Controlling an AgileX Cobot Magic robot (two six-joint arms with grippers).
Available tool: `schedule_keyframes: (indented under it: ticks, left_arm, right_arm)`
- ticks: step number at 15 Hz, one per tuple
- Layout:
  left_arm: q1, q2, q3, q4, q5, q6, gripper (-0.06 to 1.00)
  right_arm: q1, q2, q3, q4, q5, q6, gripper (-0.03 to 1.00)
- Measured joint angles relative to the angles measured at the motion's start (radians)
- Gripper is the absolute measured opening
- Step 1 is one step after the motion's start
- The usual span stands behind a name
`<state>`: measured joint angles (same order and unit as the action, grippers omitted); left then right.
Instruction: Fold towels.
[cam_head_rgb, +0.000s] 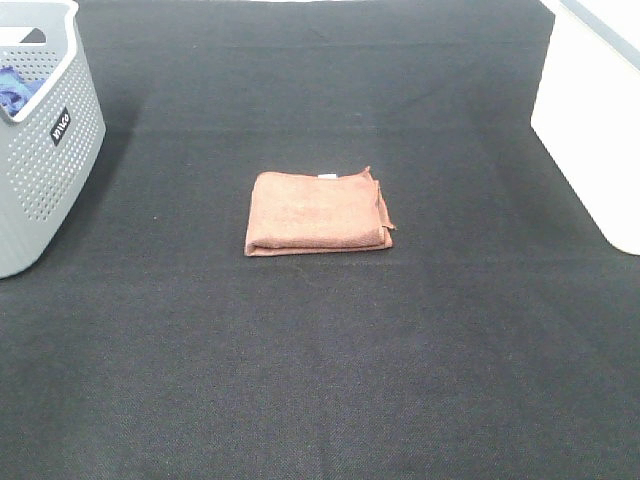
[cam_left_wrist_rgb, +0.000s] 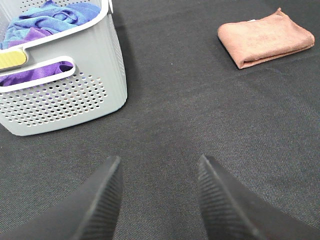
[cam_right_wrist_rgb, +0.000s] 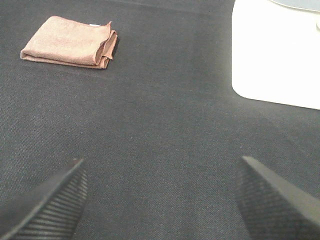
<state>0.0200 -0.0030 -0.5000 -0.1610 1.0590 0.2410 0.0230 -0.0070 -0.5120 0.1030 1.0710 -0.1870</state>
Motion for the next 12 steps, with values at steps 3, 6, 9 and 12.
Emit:
schedule_keyframes:
  ticks: [3,6,9,12]
  left_arm:
    - [0.0,0.0,0.0,0.0,0.0,0.0,0.46]
    - [0.0,0.0,0.0,0.0,0.0,0.0,0.46]
    - [0.0,0.0,0.0,0.0,0.0,0.0,0.46]
    - [0.0,0.0,0.0,0.0,0.0,0.0,0.46]
  right_arm:
    - [-0.001,0.0,0.0,0.0,0.0,0.0,0.76]
    - [-0.001,0.0,0.0,0.0,0.0,0.0,0.76]
    - [-0.001,0.0,0.0,0.0,0.0,0.0,0.76]
    - [-0.001,0.0,0.0,0.0,0.0,0.0,0.76]
